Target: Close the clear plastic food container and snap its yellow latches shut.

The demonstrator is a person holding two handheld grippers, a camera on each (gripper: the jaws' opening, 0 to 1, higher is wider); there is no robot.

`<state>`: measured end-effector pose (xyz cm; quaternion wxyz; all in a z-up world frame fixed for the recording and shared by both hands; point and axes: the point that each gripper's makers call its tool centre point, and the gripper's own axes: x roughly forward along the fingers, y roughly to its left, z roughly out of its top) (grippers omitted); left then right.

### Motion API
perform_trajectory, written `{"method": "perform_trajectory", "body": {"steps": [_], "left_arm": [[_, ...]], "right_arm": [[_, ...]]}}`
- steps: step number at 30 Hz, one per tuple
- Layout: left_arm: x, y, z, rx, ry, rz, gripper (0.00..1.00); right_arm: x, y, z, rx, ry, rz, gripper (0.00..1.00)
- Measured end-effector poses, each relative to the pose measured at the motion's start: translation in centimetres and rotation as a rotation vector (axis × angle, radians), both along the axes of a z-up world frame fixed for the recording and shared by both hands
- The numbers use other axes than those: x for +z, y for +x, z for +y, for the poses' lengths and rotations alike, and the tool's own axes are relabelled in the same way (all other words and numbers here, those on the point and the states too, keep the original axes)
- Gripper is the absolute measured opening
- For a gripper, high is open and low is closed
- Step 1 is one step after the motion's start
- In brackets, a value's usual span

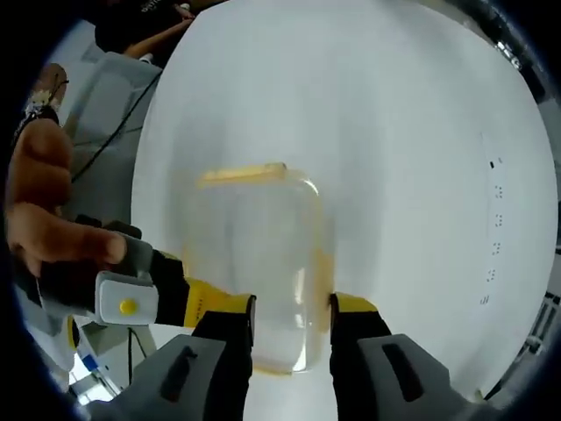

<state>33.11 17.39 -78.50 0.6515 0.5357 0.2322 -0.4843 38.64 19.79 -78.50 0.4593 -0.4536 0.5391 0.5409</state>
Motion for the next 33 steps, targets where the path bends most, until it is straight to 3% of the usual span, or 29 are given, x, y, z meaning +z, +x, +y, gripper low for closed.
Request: {"method": "perform_trajectory", "body": {"steps": [18, 19, 20, 21, 22, 23, 24, 29, 33], "left_arm": [[-0.3, -0.2, 0.0, 0.076, -0.012, -0.038, 0.17], [0.2, 0.7, 0.2, 0.089, 0.022, -0.125, 0.14], [-1.5, 0.0, -1.1, 0.104, 0.001, -0.080, 0.14], [-2.1, -0.1, -1.2, 0.122, 0.007, -0.078, 0.14], [-0.5, 0.0, -0.3, 0.100, -0.006, -0.073, 0.15], [0.0, 0.0, -0.2, 0.091, -0.031, -0.050, 0.15], [0.5, 0.1, 0.4, 0.095, -0.046, -0.063, 0.16], [0.3, 0.1, 0.0, 0.077, 0.025, -0.082, 0.18], [0.3, 0.1, 0.1, 0.081, 0.011, -0.073, 0.18]], "right_arm": [[0.0, 0.2, 0.0, -0.009, 0.024, 0.018, 0.30], [0.0, 0.2, 0.1, -0.009, 0.032, 0.024, 0.30], [0.2, 0.4, 0.0, -0.007, 0.036, 0.025, 0.30], [0.2, 0.4, -0.1, -0.008, 0.041, 0.028, 0.30], [0.3, 0.5, -0.2, -0.016, 0.049, 0.035, 0.30], [0.2, 0.6, -0.2, -0.012, 0.055, 0.037, 0.30], [0.3, 0.6, -0.2, -0.015, 0.060, 0.042, 0.31], [0.3, 0.7, -0.2, -0.013, 0.066, 0.067, 0.30], [0.2, 0.8, -0.2, -0.009, 0.059, 0.082, 0.28]]}}
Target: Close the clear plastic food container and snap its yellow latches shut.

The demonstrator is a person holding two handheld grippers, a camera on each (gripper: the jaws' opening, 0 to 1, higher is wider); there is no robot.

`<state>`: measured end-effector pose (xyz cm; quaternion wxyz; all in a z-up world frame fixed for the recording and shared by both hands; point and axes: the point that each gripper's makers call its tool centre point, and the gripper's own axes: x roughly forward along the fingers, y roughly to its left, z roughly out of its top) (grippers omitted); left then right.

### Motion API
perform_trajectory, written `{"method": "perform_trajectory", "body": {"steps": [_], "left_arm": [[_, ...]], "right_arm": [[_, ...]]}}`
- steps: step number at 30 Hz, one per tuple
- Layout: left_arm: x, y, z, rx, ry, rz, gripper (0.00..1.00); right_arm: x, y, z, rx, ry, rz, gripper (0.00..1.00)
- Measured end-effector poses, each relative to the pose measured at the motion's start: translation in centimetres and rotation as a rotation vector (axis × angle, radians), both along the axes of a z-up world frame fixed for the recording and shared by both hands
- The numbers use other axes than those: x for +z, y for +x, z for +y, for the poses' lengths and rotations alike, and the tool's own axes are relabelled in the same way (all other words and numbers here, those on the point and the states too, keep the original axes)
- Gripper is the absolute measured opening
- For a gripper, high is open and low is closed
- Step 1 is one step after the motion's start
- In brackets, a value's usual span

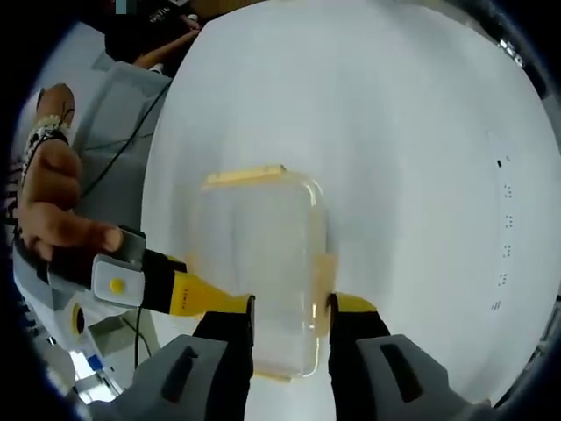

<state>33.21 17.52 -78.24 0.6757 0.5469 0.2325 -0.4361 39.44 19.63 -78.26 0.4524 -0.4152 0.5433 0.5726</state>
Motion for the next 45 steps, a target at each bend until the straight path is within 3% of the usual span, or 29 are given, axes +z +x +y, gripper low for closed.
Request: {"method": "perform_trajectory", "body": {"steps": [5, 12, 17, 21, 26, 32, 36, 40, 43, 45], "left_arm": [[0.1, 0.0, 0.1, -0.018, -0.022, 0.014, 0.19], [0.0, -0.1, -0.2, -0.030, -0.006, 0.007, 0.20], [0.0, 0.2, -0.2, -0.009, -0.009, 0.006, 0.22], [0.1, 0.3, -0.3, 0.012, -0.064, 0.010, 0.23], [0.3, 0.4, -0.3, 0.005, -0.073, 0.008, 0.24], [0.5, 0.5, -0.2, 0.012, -0.136, 0.057, 0.24], [0.6, 0.4, -0.4, 0.057, -0.212, 0.103, 0.26], [0.4, 0.7, -0.1, 0.055, -0.208, 0.081, 0.28], [0.1, 0.4, -0.1, 0.044, -0.200, 0.103, 0.38], [0.2, 0.5, 0.0, 0.036, -0.200, 0.095, 0.37]], "right_arm": [[-0.6, -0.3, -0.9, -0.013, -0.012, 0.045, 0.26], [-0.8, -0.7, -0.5, 0.008, -0.049, 0.039, 0.28], [-0.7, -0.7, -0.2, -0.009, -0.011, 0.031, 0.29], [-0.4, -0.7, 0.1, -0.028, 0.021, -0.017, 0.29], [0.0, -0.1, 0.7, -0.029, 0.036, -0.103, 0.30], [0.4, 0.0, 0.7, -0.054, 0.078, -0.195, 0.29], [0.7, 0.0, 0.7, -0.057, 0.125, -0.242, 0.29], [0.8, 0.2, 0.5, -0.107, 0.176, -0.270, 0.28], [0.9, 0.0, 0.5, -0.138, 0.204, -0.278, 0.26], [0.9, 0.0, 0.5, -0.147, 0.215, -0.288, 0.24]]}}
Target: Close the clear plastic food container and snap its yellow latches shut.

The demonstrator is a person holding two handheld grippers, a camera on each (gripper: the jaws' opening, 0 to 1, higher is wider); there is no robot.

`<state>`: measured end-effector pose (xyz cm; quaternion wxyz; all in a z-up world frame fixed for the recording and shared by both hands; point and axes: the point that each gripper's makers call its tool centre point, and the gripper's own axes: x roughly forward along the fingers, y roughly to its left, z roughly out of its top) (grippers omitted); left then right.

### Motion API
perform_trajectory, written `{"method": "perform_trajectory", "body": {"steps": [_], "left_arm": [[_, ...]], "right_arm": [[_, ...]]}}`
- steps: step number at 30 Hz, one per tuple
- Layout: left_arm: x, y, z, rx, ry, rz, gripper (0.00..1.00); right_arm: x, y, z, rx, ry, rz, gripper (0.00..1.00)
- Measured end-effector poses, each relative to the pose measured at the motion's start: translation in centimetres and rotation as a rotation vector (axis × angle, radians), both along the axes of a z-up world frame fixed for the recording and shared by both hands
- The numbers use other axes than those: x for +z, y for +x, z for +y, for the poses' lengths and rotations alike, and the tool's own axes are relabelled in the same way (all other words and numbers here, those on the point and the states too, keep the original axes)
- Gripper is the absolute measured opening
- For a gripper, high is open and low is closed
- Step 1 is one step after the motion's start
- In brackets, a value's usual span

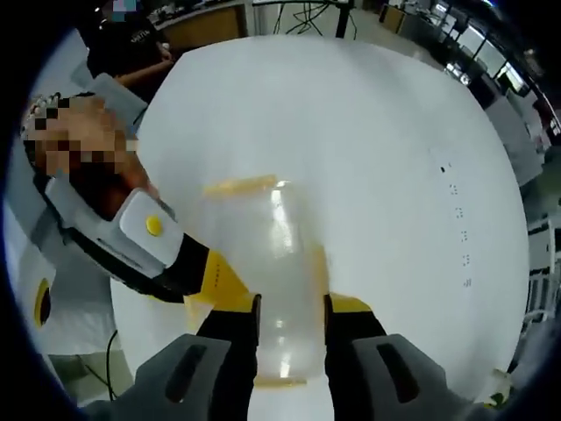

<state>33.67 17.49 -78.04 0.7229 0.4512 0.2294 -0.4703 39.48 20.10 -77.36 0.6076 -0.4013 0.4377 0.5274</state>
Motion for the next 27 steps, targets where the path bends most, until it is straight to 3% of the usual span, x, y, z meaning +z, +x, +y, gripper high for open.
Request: {"method": "perform_trajectory", "body": {"steps": [1, 3, 6, 11, 16, 20, 23, 25, 27], "left_arm": [[0.0, 0.0, 0.0, 0.006, -0.007, 0.000, 0.36], [0.1, 0.1, 0.0, 0.018, -0.018, 0.005, 0.37], [0.0, 0.3, 0.1, 0.037, -0.043, 0.013, 0.39], [0.2, 0.4, 0.1, 0.059, -0.102, 0.049, 0.42], [0.4, 0.7, 0.0, 0.094, -0.164, 0.097, 0.42], [0.7, 0.9, 0.0, 0.170, -0.243, 0.162, 0.43], [0.5, 1.5, 0.9, 0.253, -0.259, 0.192, 0.53], [1.1, 1.8, 0.9, 0.269, -0.316, 0.192, 0.57], [2.9, 2.4, 0.7, 0.293, -0.446, 0.181, 0.58]], "right_arm": [[0.0, -0.1, 0.0, -0.045, 0.024, 0.002, 0.22], [0.1, 0.0, -0.1, -0.041, 0.035, 0.004, 0.23], [0.4, 1.0, -0.2, -0.120, 0.091, -0.067, 0.28], [0.4, 1.2, -0.4, -0.145, 0.116, -0.082, 0.31], [0.7, 1.8, -0.6, -0.169, 0.143, -0.151, 0.36], [0.8, 2.0, -1.4, -0.213, 0.171, -0.177, 0.40], [1.1, 2.1, -2.1, -0.234, 0.196, -0.209, 0.40], [1.7, 2.4, -2.6, -0.283, 0.244, -0.223, 0.40], [2.4, 2.7, -3.1, -0.334, 0.303, -0.235, 0.40]]}}
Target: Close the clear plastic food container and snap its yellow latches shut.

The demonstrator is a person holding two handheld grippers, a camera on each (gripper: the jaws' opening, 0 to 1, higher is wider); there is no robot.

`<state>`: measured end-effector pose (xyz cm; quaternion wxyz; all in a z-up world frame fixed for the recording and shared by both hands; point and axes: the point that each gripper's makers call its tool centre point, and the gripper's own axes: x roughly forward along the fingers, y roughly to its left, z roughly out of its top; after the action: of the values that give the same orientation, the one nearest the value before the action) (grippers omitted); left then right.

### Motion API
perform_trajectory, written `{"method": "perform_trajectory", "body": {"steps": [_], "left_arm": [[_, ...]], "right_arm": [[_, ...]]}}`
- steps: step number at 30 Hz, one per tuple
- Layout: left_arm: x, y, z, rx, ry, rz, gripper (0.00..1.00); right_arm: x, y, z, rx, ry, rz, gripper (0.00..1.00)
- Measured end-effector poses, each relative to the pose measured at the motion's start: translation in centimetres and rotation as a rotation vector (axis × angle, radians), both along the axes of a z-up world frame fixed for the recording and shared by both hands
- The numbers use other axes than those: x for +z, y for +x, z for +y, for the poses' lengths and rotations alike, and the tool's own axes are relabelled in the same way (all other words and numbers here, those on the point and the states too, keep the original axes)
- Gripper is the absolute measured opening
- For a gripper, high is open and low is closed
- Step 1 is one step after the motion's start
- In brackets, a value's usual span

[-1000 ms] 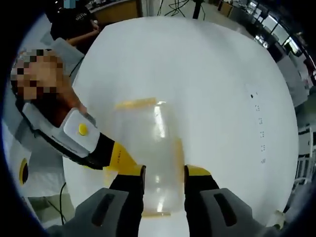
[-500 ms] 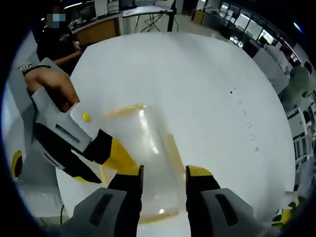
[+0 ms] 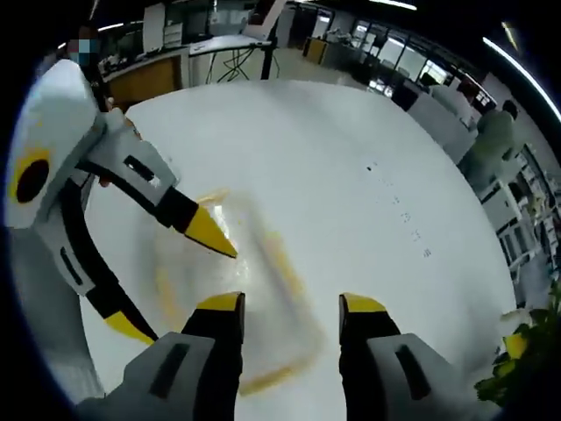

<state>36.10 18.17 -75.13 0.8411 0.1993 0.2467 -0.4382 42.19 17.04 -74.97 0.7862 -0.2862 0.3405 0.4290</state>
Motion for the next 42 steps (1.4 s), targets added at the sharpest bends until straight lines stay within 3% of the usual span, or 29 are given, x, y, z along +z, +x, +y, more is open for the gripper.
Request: {"method": "perform_trajectory", "body": {"steps": [2, 5, 9, 12, 16, 20, 21, 23, 26, 29, 32, 36, 42], "left_arm": [[1.6, 0.7, 0.5, 0.072, -0.099, 0.001, 0.61], [4.3, 2.1, 1.7, 0.146, -0.239, -0.074, 0.74], [5.1, 2.8, 4.1, 0.218, -0.251, -0.156, 0.86], [4.8, 2.9, 5.6, 0.274, -0.273, -0.128, 0.93], [4.1, 2.4, 6.9, 0.293, -0.287, -0.115, 0.89], [2.7, 1.7, 7.7, 0.312, -0.317, -0.072, 0.95], [2.3, 1.7, 7.8, 0.314, -0.312, -0.072, 0.96], [0.7, 1.3, 8.6, 0.332, -0.237, -0.050, 0.96], [-1.0, 0.7, 8.2, 0.314, -0.214, -0.018, 0.95], [-2.5, 0.2, 7.8, 0.312, -0.198, 0.032, 0.92], [-3.2, 0.1, 7.5, 0.305, -0.194, 0.044, 0.88], [-4.4, 0.1, 7.5, 0.284, -0.133, 0.067, 0.82], [-4.4, 0.7, 7.4, 0.284, -0.156, 0.074, 0.76]], "right_arm": [[0.6, 0.2, -0.5, -0.046, 0.053, -0.018, 0.40], [1.2, 0.1, -1.7, -0.096, 0.128, -0.033, 0.40], [1.7, -0.3, -3.1, -0.141, 0.208, -0.061, 0.42], [1.9, -1.0, -3.9, -0.149, 0.254, -0.067, 0.45], [1.9, -2.2, -4.9, -0.146, 0.299, -0.063, 0.48], [1.3, -3.4, -5.4, -0.133, 0.311, -0.056, 0.52], [1.1, -3.7, -5.5, -0.129, 0.310, -0.055, 0.55], [0.6, -4.2, -5.7, -0.128, 0.313, -0.047, 0.57], [-0.6, -4.9, -5.5, -0.147, 0.343, -0.025, 0.56], [-3.0, -6.0, -5.2, -0.139, 0.307, 0.021, 0.57], [-4.0, -6.7, -4.8, -0.119, 0.293, 0.032, 0.56], [-5.0, -6.7, -4.4, -0.114, 0.283, 0.035, 0.55], [-5.9, -6.3, -4.1, -0.118, 0.263, 0.037, 0.49]]}}
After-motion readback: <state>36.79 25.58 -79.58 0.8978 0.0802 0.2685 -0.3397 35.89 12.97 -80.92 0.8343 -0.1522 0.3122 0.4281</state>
